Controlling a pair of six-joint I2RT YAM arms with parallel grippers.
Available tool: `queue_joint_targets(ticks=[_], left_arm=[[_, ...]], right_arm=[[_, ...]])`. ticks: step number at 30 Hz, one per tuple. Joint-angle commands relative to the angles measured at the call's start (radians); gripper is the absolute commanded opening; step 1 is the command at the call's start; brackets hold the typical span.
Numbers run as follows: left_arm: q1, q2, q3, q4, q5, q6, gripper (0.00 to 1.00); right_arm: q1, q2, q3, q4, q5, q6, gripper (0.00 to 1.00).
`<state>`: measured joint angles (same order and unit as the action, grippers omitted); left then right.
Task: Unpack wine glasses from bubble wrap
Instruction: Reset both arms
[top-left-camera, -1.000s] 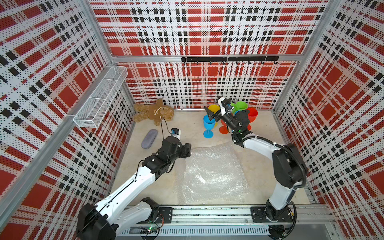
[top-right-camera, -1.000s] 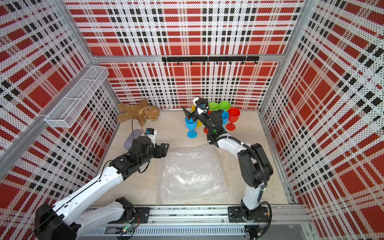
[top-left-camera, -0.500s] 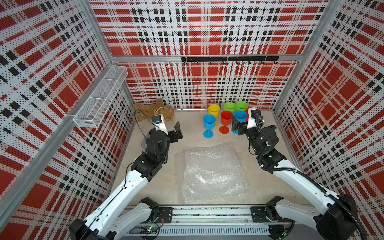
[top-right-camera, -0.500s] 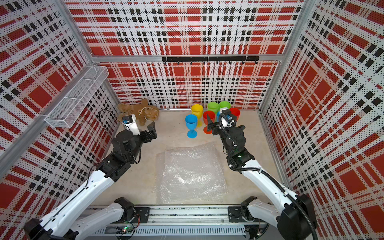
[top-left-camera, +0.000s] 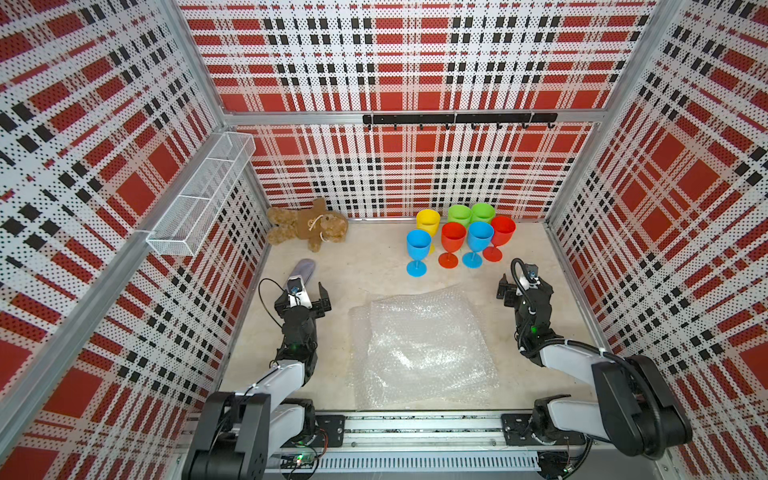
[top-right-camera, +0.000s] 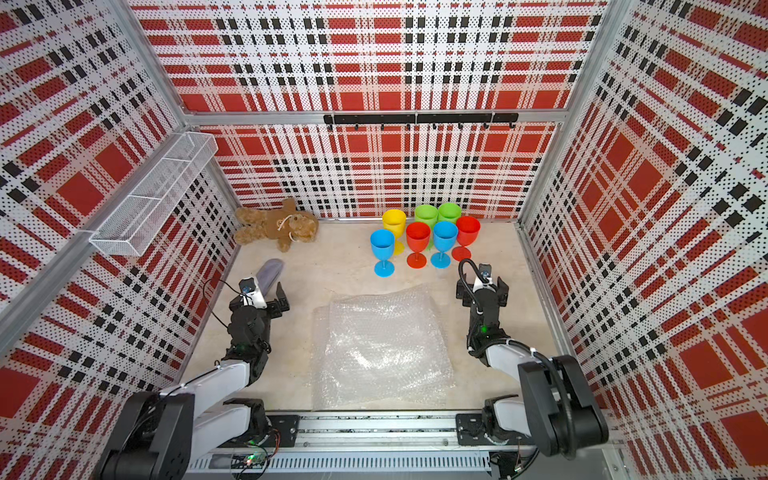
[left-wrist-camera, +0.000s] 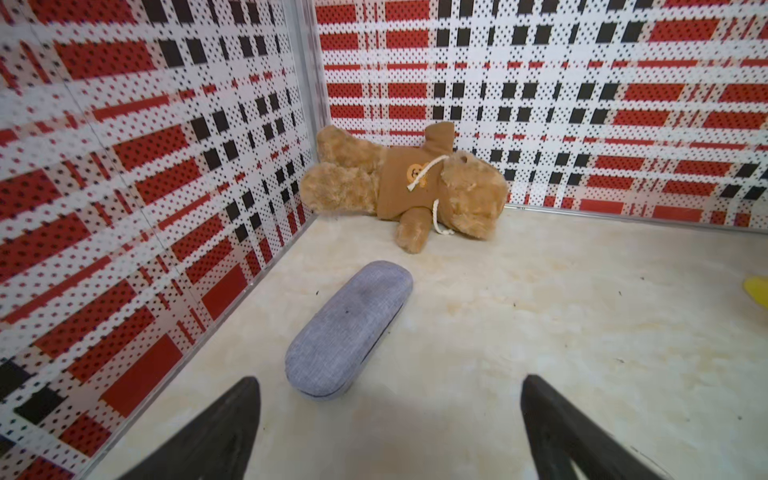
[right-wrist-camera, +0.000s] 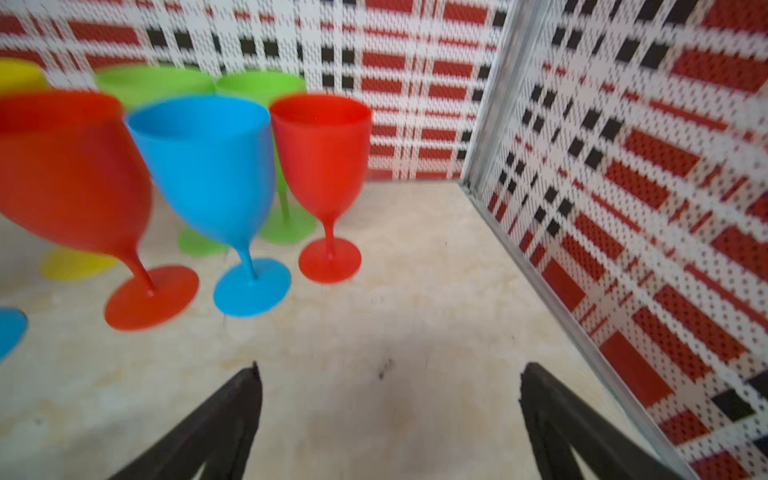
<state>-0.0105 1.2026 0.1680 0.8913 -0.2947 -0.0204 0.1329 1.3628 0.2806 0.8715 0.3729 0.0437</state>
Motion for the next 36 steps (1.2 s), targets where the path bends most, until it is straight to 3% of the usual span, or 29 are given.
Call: queue_joint_targets(ticks=[1,2,3,5,7,8,10,14,17,36], left_arm=[[0.064,0.098,-0.040,0.341,0.102,-0.052,0.98],[0.079,0.138,-0.043,0.412,0.099,-0.092,0.98],[0.086,0.174,-0.046,0.446,0.070,-0.129,0.98],[0.074,0.286,-0.069,0.622,0.090,-0.115,0.98],[0.019,0.394,-0.050,0.717,0.054,-0.054,0.98],[0.004,0.401,-0.030,0.698,0.052,-0.031,0.98],[-0.024,0.354,0.074,0.405,0.001,-0.010,0.98],[-0.012,0.372,0.067,0.454,0.032,-0.021,0.98],[-0.010,0.373,0.067,0.454,0.031,-0.024,0.98],[-0.023,0.365,0.054,0.472,0.014,-0.013,0.98]], right_arm=[[-0.065,0.162,-0.095,0.426,-0.093,0.039,1.00],[-0.084,0.251,-0.127,0.610,-0.124,0.039,1.00],[-0.087,0.261,-0.143,0.669,-0.156,0.031,1.00],[-0.089,0.174,-0.083,0.403,-0.255,0.014,1.00],[-0.090,0.225,-0.067,0.465,-0.332,-0.023,1.00],[-0.090,0.213,-0.075,0.456,-0.333,-0.022,1.00],[-0.091,0.207,-0.066,0.425,-0.293,-0.005,1.00],[-0.092,0.208,-0.027,0.353,-0.186,0.039,1.00],[-0.092,0.204,0.012,0.267,-0.195,0.036,1.00],[-0.090,0.212,0.011,0.284,-0.205,0.018,1.00]])
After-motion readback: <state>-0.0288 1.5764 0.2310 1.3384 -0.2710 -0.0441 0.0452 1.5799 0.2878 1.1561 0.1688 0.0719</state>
